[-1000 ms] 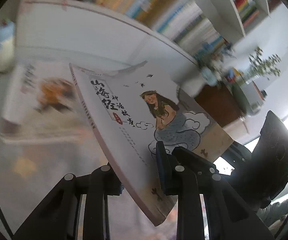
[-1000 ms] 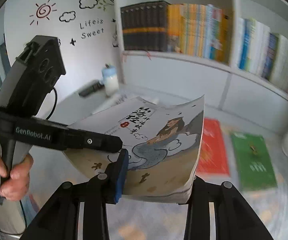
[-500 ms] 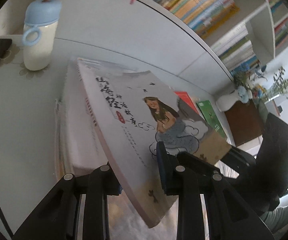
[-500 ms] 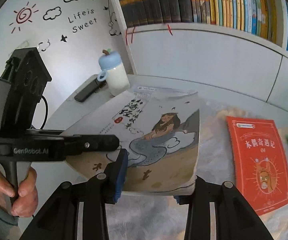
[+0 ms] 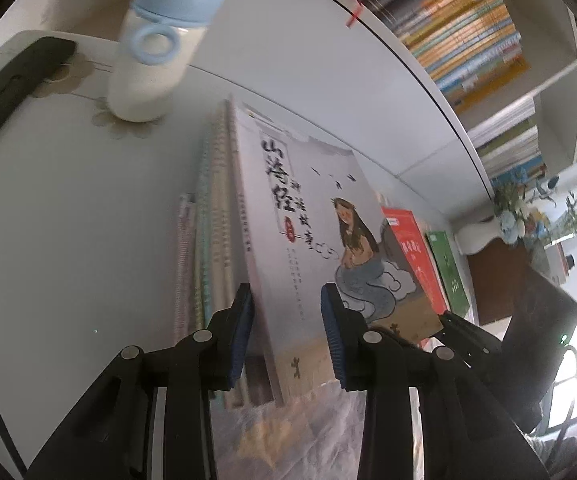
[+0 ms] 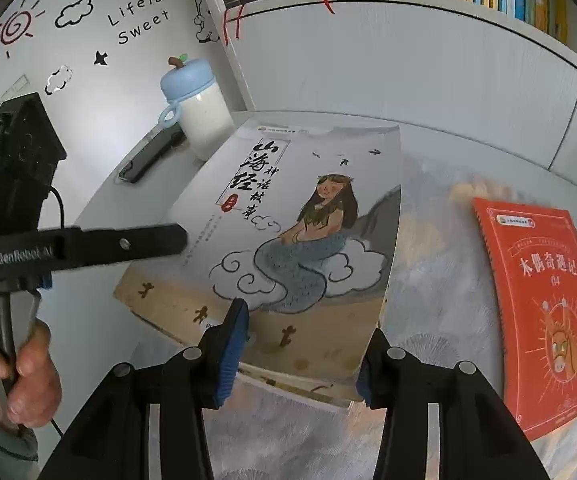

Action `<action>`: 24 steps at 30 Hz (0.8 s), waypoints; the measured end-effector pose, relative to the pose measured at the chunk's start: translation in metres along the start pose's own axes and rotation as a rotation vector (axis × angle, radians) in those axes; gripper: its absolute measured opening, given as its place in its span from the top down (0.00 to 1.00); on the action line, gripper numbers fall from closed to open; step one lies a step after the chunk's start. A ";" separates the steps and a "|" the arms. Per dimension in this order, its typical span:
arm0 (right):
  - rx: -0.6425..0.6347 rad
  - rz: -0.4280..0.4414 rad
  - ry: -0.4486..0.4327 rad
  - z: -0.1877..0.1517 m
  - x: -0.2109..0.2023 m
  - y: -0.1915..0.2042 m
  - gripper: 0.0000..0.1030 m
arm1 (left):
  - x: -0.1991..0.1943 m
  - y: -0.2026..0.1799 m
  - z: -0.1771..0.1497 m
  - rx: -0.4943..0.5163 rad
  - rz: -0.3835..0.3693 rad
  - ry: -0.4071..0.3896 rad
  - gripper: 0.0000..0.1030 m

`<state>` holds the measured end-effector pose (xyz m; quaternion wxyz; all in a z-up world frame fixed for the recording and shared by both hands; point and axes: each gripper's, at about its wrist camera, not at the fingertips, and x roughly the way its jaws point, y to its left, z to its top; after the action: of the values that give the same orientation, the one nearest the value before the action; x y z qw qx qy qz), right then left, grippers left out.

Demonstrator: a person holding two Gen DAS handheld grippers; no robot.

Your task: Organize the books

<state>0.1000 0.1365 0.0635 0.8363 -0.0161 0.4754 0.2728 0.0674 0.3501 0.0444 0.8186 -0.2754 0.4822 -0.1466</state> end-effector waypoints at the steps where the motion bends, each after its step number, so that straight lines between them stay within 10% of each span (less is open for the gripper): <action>1: -0.010 0.004 0.004 -0.001 0.000 0.001 0.47 | -0.003 0.002 -0.001 -0.006 0.019 -0.004 0.68; 12: 0.038 -0.137 0.125 -0.089 -0.066 -0.052 0.27 | -0.047 -0.036 -0.068 0.034 0.127 0.020 0.67; 19: 0.136 -0.423 0.180 -0.188 -0.125 -0.128 0.27 | -0.006 -0.113 -0.120 0.149 0.152 0.136 0.67; 24: 0.220 -0.456 0.218 -0.246 -0.151 -0.177 0.21 | 0.024 -0.175 -0.149 0.259 0.195 0.189 0.67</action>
<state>-0.0706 -0.1509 0.0095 0.8168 -0.0610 0.5733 0.0211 -0.0459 0.1509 0.0745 0.8087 -0.1048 0.5584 -0.1524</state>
